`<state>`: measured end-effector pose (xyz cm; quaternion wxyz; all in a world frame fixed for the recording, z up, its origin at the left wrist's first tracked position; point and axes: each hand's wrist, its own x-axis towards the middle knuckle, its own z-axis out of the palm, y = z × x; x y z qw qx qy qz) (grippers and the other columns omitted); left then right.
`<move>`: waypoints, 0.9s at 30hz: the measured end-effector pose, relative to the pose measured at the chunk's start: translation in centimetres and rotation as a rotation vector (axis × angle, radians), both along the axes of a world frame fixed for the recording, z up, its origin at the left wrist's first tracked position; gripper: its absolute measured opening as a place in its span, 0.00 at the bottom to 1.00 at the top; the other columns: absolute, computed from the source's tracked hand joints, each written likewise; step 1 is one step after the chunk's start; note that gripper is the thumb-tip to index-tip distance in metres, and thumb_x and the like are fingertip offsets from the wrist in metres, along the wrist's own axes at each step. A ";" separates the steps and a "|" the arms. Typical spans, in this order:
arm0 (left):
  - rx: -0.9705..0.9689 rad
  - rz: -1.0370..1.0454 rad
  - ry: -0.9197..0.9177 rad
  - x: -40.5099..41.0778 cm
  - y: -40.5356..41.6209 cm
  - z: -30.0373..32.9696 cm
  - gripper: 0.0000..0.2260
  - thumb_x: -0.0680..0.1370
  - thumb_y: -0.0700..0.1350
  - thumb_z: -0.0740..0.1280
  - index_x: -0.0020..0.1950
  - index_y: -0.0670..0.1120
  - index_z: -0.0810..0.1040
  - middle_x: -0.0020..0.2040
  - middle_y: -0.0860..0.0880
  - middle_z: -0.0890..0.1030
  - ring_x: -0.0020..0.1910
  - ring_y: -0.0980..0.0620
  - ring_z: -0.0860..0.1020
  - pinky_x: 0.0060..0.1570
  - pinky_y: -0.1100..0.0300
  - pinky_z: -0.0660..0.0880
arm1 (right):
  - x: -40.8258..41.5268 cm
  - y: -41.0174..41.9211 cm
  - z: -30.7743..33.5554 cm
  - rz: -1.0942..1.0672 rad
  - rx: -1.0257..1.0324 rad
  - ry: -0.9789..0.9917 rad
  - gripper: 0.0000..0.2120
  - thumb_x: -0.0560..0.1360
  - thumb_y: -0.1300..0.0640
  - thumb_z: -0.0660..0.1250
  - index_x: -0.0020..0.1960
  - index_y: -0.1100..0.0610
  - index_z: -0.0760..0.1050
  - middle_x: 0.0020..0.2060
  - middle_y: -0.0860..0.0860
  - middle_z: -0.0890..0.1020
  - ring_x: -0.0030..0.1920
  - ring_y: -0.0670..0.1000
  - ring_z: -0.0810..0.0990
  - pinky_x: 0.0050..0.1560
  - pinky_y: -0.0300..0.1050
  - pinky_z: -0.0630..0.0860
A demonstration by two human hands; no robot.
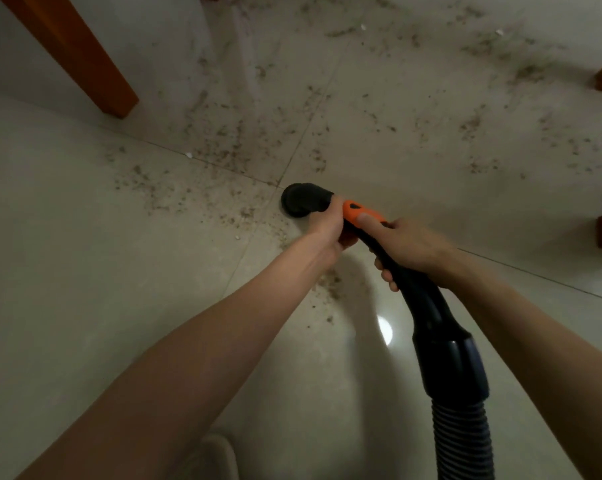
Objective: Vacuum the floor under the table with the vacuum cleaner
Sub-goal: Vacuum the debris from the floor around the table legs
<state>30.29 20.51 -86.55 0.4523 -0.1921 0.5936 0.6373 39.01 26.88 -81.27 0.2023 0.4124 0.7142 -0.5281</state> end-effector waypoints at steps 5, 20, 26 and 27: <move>0.011 0.016 -0.035 0.2 -1.5 -0.8 0.10 0.80 0.45 0.61 0.42 0.42 0.73 0.39 0.45 0.77 0.37 0.50 0.76 0.38 0.59 0.75 | -0.1 0.1 0.3 0.084 -0.039 -0.058 0.26 0.76 0.36 0.60 0.43 0.62 0.72 0.26 0.53 0.75 0.21 0.49 0.73 0.24 0.38 0.73; 0.046 -0.076 -0.045 0.7 -2.7 -0.5 0.10 0.81 0.47 0.59 0.44 0.42 0.72 0.41 0.45 0.77 0.40 0.49 0.76 0.46 0.55 0.75 | 1.4 -2.8 0.2 -0.017 0.113 -0.034 0.29 0.77 0.36 0.59 0.44 0.64 0.74 0.25 0.54 0.77 0.19 0.48 0.74 0.22 0.37 0.72; 0.084 -0.223 -0.095 3.4 -1.9 -0.3 0.09 0.81 0.48 0.60 0.47 0.44 0.72 0.42 0.45 0.77 0.40 0.50 0.76 0.37 0.58 0.73 | 5.4 -2.4 0.0 -0.092 0.179 -0.028 0.27 0.77 0.37 0.59 0.43 0.63 0.73 0.26 0.55 0.77 0.21 0.51 0.75 0.24 0.40 0.73; 0.082 -0.250 -0.099 4.1 -1.8 -0.3 0.08 0.81 0.48 0.60 0.46 0.44 0.71 0.42 0.45 0.77 0.40 0.50 0.76 0.36 0.58 0.73 | 6.2 -2.4 -0.1 -0.105 0.179 -0.030 0.26 0.77 0.37 0.59 0.43 0.62 0.73 0.27 0.55 0.77 0.22 0.51 0.75 0.24 0.40 0.73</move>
